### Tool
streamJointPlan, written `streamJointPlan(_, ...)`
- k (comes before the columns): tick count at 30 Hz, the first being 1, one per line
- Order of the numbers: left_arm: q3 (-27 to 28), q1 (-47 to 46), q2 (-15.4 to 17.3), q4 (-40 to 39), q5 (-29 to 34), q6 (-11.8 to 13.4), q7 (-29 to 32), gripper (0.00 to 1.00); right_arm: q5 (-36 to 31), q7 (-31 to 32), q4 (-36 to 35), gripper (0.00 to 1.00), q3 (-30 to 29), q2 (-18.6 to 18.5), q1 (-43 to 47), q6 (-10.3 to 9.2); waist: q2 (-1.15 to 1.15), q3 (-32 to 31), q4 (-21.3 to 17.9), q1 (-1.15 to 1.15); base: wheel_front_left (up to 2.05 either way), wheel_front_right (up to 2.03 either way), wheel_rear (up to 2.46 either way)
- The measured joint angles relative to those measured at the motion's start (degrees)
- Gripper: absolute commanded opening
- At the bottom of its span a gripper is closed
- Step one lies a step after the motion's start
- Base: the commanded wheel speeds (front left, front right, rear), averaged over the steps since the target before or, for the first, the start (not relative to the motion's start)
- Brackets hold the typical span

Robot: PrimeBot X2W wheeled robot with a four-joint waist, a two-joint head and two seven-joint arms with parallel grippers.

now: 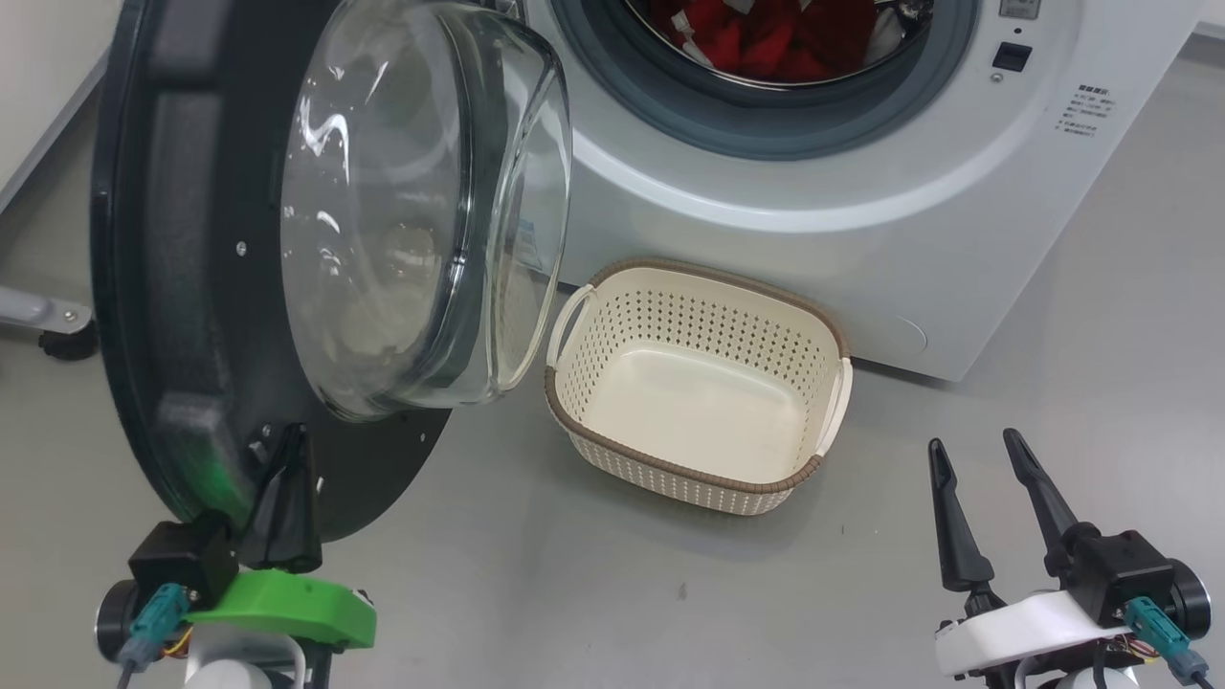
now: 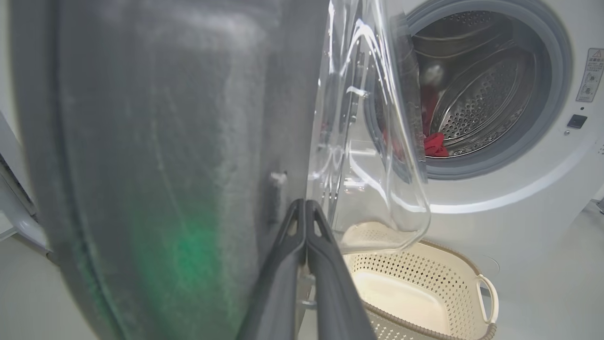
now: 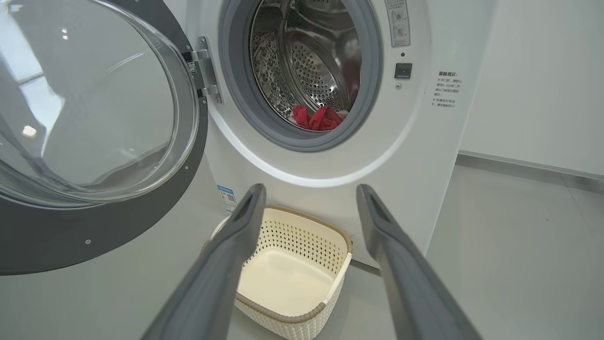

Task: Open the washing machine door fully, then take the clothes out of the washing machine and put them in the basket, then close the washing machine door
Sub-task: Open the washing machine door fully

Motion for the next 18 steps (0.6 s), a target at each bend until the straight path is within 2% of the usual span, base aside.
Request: streamJointPlan(18,10.6,-5.1,0.4,3.6,-3.2,1.3,-1.2,0.00,-1.2,0.0,-1.3,1.00,-1.3,0.0,-2.0,0.59,0.00,4.9,-0.9,0.00,0.00,0.00,0.00)
